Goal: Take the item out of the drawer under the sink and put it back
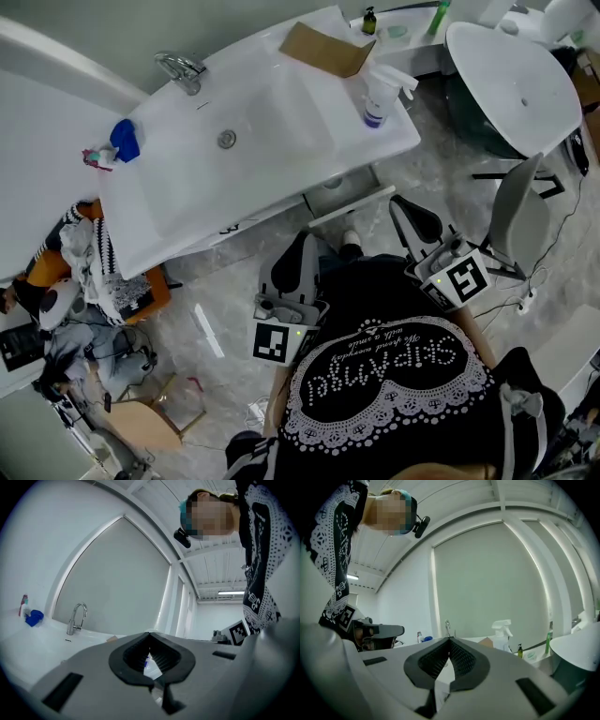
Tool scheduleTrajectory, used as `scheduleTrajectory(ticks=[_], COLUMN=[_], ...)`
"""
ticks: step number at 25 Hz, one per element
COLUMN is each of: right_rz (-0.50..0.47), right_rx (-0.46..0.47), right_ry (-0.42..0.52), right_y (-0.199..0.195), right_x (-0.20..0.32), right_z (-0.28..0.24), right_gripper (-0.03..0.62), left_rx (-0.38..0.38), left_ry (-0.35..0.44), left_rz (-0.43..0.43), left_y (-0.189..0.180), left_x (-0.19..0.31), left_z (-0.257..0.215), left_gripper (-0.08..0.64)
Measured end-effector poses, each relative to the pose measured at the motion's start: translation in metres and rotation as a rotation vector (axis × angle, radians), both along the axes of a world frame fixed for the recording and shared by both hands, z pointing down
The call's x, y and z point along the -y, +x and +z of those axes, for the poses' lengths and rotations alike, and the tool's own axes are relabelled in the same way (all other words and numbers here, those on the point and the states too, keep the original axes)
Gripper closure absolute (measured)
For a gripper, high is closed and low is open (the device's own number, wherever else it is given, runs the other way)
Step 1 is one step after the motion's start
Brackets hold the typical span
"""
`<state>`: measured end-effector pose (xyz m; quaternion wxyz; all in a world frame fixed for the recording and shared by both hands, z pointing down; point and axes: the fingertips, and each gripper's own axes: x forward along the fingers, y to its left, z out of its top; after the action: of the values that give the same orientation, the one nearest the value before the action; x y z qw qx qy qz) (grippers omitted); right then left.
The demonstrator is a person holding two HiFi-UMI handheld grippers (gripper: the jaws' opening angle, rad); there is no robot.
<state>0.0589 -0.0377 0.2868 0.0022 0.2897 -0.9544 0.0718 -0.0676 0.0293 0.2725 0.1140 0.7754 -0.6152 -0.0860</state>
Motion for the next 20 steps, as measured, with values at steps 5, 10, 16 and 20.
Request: scheduleTrajectory(ticks=[5,10,16,20], right_rz=[0.015,-0.002,0.044,0.045], right_rx=[0.001,0.006,0.032,-0.001], right_ry=[0.005,0.035,0.027,0.0], right_y=[-0.003,-0.007,0.014,0.024], right_x=[0.004,-0.001,-0.004,-0.008], right_z=[0.001,-0.005,-0.005,0.005], right_gripper=[0.574,0.574,0.574,0.574], left_rx=[0.007,0.024,0.036,0.043], left_ry=[-0.004,-0.001,-0.019,-0.024], left_rz=[0.009,0.026,0.077,0.094], left_y=[-0.002,0.006,0.027,0.037], left_x=[0.005,0.007,0.008,0.007], left_z=[0.003,0.003,0.006,0.007], left_gripper=[0.555,0.555,0.555,0.555])
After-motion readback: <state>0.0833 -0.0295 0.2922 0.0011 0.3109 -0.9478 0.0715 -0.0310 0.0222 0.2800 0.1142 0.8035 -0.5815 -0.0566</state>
